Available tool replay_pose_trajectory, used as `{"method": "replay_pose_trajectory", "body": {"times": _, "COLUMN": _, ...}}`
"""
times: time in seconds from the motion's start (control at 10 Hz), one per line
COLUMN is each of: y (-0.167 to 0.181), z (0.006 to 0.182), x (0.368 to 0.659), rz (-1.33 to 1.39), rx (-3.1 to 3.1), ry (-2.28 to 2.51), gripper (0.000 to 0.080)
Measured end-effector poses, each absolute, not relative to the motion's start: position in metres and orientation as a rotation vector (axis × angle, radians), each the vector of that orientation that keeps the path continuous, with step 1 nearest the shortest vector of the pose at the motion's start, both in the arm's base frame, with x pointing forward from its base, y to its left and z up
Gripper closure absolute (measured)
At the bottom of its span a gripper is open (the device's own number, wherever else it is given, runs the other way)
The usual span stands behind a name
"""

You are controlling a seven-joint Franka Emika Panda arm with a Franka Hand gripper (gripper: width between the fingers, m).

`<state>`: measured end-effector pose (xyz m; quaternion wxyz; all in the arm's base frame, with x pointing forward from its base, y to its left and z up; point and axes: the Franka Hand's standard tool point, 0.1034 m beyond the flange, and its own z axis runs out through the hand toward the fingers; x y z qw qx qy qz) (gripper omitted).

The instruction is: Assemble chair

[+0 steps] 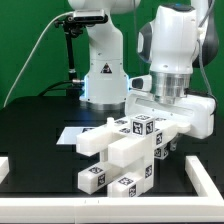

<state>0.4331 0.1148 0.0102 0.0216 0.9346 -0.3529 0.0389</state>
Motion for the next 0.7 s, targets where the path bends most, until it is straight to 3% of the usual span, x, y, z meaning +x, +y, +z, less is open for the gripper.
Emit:
{"method": "replay_pose_trajectory", "body": {"times": 0.5, "y": 0.117, "z": 0.011, "x": 0.432, "rz": 0.115, "rx": 2.896, "ry": -1.099, "gripper": 0.0517}}
{"method": "replay_pose_trajectory", "body": {"times": 0.7, "y": 0.150, "z": 0.047, "x": 0.413, "rz": 0.026, "rx": 2.938, "ry": -1.096, "gripper": 0.0515}}
